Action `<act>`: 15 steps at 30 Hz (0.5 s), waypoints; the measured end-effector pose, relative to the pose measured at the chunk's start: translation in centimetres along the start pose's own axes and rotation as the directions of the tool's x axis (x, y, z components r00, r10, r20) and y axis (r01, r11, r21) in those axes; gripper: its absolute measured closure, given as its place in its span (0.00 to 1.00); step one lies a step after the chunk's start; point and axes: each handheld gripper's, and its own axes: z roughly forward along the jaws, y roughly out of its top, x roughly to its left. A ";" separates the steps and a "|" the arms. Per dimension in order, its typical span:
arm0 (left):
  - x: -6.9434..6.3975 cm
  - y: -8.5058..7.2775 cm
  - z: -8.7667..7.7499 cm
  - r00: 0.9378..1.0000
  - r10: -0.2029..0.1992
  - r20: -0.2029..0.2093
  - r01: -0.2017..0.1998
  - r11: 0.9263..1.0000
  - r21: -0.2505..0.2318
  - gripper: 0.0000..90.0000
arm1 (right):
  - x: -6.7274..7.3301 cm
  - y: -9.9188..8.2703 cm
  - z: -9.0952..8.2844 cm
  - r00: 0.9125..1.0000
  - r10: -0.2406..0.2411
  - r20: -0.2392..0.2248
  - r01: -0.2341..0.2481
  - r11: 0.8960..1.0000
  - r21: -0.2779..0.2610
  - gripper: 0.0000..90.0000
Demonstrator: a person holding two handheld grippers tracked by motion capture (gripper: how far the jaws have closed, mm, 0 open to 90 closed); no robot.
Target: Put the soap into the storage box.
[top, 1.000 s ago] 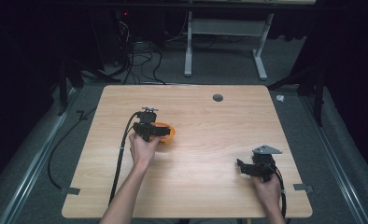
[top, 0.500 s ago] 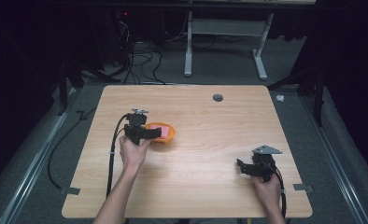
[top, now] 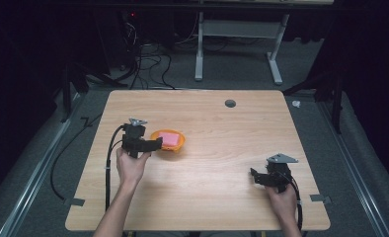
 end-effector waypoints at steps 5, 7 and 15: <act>0.4 -0.3 -1.1 1.000 0.004 0.011 -0.004 1.000 -0.022 0.21 | 0.0 0.0 0.0 1.000 0.000 0.000 0.000 1.000 0.000 0.24; 0.7 -0.6 -1.4 1.000 0.000 0.016 0.001 1.000 -0.031 0.22 | 0.0 0.0 0.0 1.000 0.000 0.000 0.000 1.000 0.000 0.24; 1.6 -1.5 -2.6 1.000 -0.013 0.020 0.014 0.998 -0.056 0.22 | 0.0 0.0 0.0 1.000 0.000 0.000 0.000 1.000 0.000 0.24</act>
